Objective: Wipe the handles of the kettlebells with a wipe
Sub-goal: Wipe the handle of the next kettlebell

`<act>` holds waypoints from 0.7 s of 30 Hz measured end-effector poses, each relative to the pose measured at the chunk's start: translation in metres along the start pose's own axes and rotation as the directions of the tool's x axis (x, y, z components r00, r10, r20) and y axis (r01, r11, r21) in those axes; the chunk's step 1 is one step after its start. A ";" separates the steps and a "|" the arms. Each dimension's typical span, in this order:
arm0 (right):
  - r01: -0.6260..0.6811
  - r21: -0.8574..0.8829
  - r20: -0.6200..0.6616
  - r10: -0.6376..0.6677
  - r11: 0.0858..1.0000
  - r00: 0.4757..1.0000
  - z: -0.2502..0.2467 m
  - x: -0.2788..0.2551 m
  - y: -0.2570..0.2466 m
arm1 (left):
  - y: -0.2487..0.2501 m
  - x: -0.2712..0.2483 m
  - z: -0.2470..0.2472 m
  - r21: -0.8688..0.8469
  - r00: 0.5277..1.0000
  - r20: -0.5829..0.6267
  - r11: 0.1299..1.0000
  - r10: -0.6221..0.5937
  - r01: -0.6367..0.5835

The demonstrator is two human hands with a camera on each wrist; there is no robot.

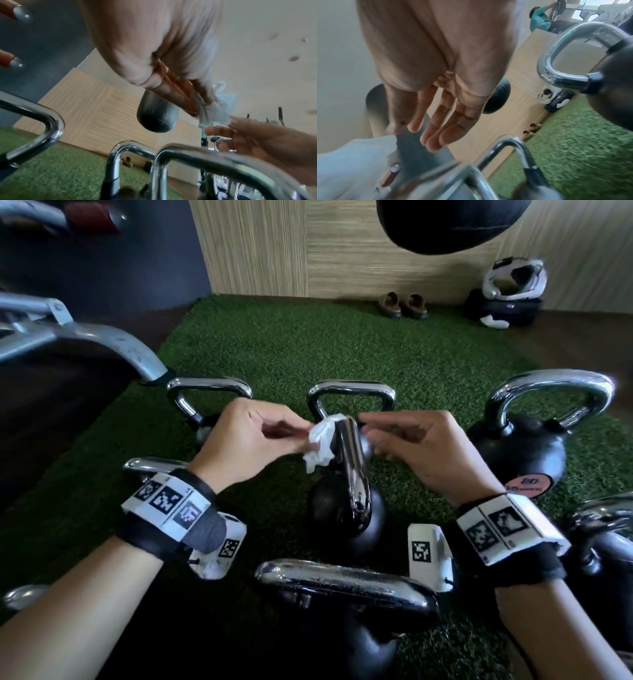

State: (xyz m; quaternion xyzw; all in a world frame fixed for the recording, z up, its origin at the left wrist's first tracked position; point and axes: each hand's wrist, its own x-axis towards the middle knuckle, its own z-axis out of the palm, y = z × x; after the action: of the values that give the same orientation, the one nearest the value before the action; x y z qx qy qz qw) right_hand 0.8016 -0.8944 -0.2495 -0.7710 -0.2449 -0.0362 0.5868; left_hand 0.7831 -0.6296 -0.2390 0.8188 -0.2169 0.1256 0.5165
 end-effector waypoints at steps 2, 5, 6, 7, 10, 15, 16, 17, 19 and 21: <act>0.011 0.027 0.077 -0.013 1.000 0.997 0.002 0.003 -0.013 | 0.008 0.007 0.000 -0.139 0.999 -0.031 0.990 -0.014 0.010; 0.021 0.054 0.120 -0.027 0.998 0.992 0.003 0.005 -0.024 | 0.015 0.016 0.004 -0.307 0.993 -0.073 0.949 -0.093 0.066; 0.022 0.079 0.106 -0.030 0.997 0.994 0.002 0.007 -0.023 | 0.016 0.019 0.006 -0.347 0.989 -0.072 0.933 -0.126 0.093; 0.026 0.104 0.093 -0.036 0.994 0.995 0.003 0.008 -0.024 | 0.018 0.021 0.009 -0.388 0.985 -0.061 0.913 -0.159 0.123; 0.063 0.148 0.053 -0.072 0.987 0.996 0.006 0.012 -0.022 | 0.022 0.030 0.017 -0.468 0.975 -0.004 0.862 -0.220 0.193; 0.094 0.170 -0.017 -0.092 0.981 0.996 0.011 0.016 -0.017 | 0.028 0.040 0.031 -0.419 0.958 0.072 0.864 -0.276 0.281; 0.086 0.177 -0.023 -0.083 0.981 0.996 0.010 0.016 -0.014 | 0.029 0.040 0.031 -0.425 0.956 0.081 0.858 -0.283 0.290; 0.077 0.175 -0.023 -0.074 0.982 0.997 0.009 0.016 -0.011 | 0.028 0.040 0.028 -0.429 0.952 0.092 0.850 -0.293 0.304; 0.045 0.146 -0.026 -0.041 0.988 0.999 0.005 0.016 -0.002 | 0.017 0.037 0.021 -0.372 0.930 0.140 0.853 -0.339 0.367; -0.013 0.110 -0.049 0.019 0.994 0.999 0.001 0.014 0.010 | -0.006 0.031 0.016 -0.161 0.894 0.211 0.888 -0.395 0.431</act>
State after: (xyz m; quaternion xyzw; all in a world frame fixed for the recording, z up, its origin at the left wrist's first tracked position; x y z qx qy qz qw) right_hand 0.8177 -0.8910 -0.2535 -0.7385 -0.2255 -0.0371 0.6343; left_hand 0.8127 -0.6491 -0.2374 0.7966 -0.0929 -0.0817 0.5917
